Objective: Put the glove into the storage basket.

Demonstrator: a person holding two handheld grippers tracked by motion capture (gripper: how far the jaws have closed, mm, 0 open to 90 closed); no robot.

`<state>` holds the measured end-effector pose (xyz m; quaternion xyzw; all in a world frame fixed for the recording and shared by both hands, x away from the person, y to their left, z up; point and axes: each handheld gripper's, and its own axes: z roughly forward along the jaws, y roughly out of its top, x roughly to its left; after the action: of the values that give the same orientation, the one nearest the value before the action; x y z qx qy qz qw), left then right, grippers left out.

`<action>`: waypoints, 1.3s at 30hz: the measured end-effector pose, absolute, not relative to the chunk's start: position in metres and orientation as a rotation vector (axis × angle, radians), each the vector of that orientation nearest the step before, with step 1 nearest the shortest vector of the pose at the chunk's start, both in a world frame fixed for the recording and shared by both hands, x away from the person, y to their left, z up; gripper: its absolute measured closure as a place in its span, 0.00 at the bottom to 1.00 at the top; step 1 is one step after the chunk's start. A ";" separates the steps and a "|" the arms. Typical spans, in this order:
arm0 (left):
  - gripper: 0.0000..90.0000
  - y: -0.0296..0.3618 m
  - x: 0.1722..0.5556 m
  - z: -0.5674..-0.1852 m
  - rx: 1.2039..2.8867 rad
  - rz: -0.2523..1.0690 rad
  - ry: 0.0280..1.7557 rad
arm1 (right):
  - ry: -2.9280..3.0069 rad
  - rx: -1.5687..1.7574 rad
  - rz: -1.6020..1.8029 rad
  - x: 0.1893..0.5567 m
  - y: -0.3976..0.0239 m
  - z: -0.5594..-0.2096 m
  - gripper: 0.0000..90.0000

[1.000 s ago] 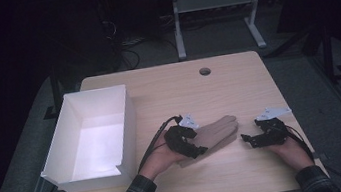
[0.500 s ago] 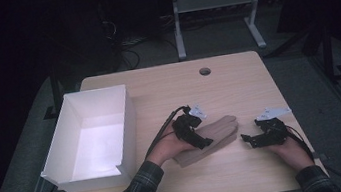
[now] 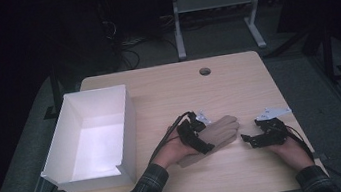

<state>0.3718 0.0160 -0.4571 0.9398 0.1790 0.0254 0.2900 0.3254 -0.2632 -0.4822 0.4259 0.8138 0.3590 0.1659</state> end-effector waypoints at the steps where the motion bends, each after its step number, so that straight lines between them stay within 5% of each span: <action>1: 0.15 0.016 0.372 -0.458 2.502 0.064 0.491 | 2.317 1.212 1.022 0.325 -0.263 -0.482 0.19; 7: 0.18 0.017 0.371 -0.461 2.483 0.038 0.505 | 2.317 1.212 1.022 0.325 -0.263 -0.482 0.19; 17: 0.54 0.019 0.366 -0.455 2.471 -0.027 0.483 | 2.317 1.212 1.022 0.325 -0.263 -0.482 0.19; 18: 0.65 0.020 0.366 -0.455 2.462 -0.059 0.488 | 2.317 1.212 1.022 0.325 -0.263 -0.482 0.19; 21: 0.72 0.019 0.365 -0.455 2.464 -0.058 0.481 | 2.317 1.211 1.023 0.325 -0.263 -0.482 0.19; 39: 0.75 0.029 0.366 -0.426 2.426 -0.069 0.583 | 2.318 1.219 1.025 0.325 -0.262 -0.482 0.19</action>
<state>0.3665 0.0287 -0.4262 0.9217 0.2214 -0.0263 0.3174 0.3248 -0.2625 -0.4821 0.4274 0.8131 0.3596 0.1640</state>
